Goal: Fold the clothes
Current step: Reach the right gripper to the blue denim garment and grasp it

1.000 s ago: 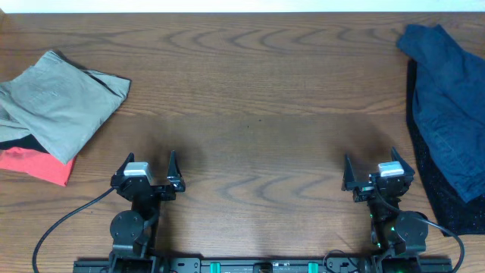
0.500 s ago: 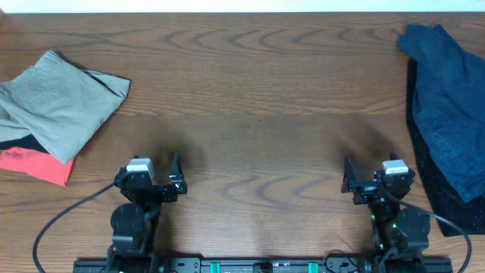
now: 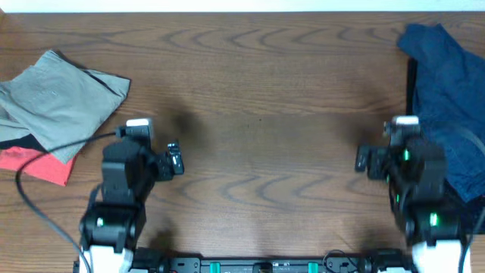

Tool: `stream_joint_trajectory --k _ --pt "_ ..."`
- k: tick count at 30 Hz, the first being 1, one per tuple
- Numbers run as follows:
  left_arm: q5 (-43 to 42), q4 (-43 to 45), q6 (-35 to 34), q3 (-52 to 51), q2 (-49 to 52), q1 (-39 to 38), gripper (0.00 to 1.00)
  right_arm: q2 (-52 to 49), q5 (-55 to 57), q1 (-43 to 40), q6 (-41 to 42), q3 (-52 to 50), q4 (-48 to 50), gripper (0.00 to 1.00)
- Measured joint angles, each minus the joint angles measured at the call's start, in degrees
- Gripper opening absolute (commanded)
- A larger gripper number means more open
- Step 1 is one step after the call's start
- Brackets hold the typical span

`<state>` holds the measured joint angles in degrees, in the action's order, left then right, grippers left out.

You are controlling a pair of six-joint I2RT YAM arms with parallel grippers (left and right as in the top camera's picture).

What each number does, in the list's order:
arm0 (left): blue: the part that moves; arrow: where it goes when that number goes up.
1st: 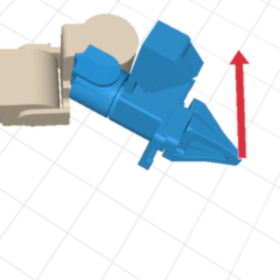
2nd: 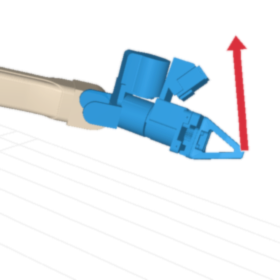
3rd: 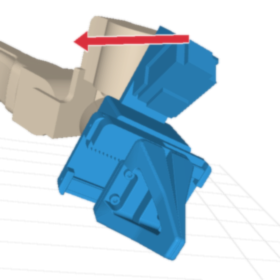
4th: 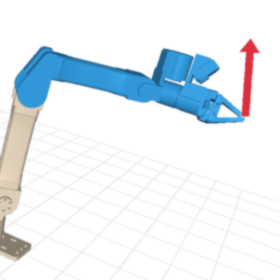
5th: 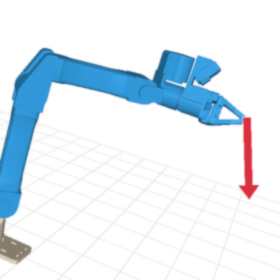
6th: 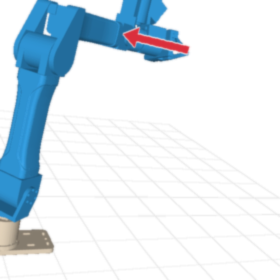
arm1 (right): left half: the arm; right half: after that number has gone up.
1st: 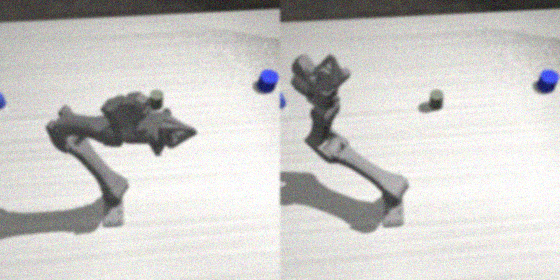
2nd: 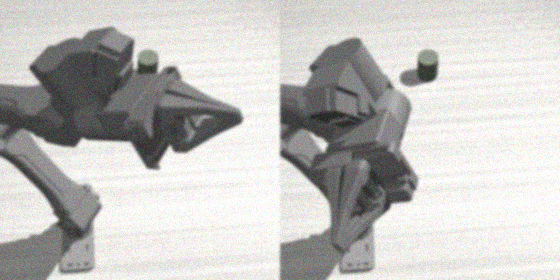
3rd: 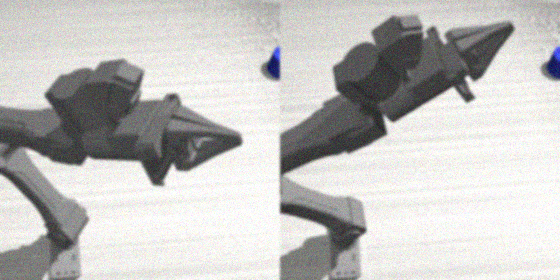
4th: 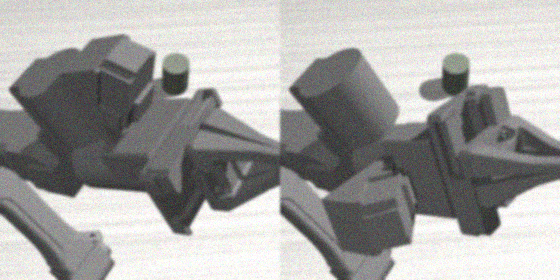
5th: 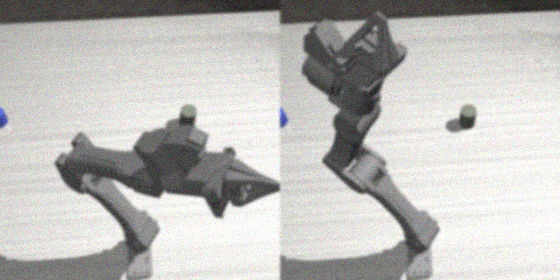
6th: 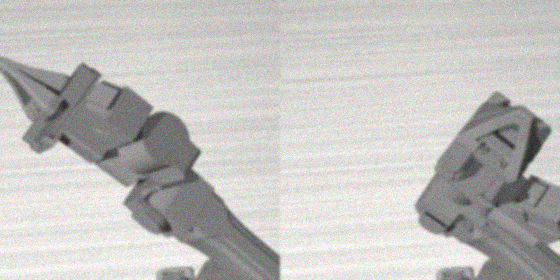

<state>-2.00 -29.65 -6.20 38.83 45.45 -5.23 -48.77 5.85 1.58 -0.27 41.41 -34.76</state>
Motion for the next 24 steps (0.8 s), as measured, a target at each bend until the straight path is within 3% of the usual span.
stream_joint_trajectory --k 3,5,12,24 --pt "-0.3 -1.0 -0.2 2.4 4.0 0.0 0.98 -8.8 1.2 -0.6 0.0 5.5 -0.5 0.99" --pt "-0.4 -1.0 -1.0 2.7 5.8 0.0 0.98 -12.7 3.6 -1.2 0.1 7.0 0.2 0.93" --pt "-0.9 -1.3 -4.0 2.7 8.8 0.0 0.98 -25.1 20.0 -8.9 8.3 7.4 1.8 0.95" --pt "-2.2 -1.2 -4.7 2.7 9.5 0.0 0.98 -40.2 23.6 -20.2 12.9 7.4 7.8 0.76"
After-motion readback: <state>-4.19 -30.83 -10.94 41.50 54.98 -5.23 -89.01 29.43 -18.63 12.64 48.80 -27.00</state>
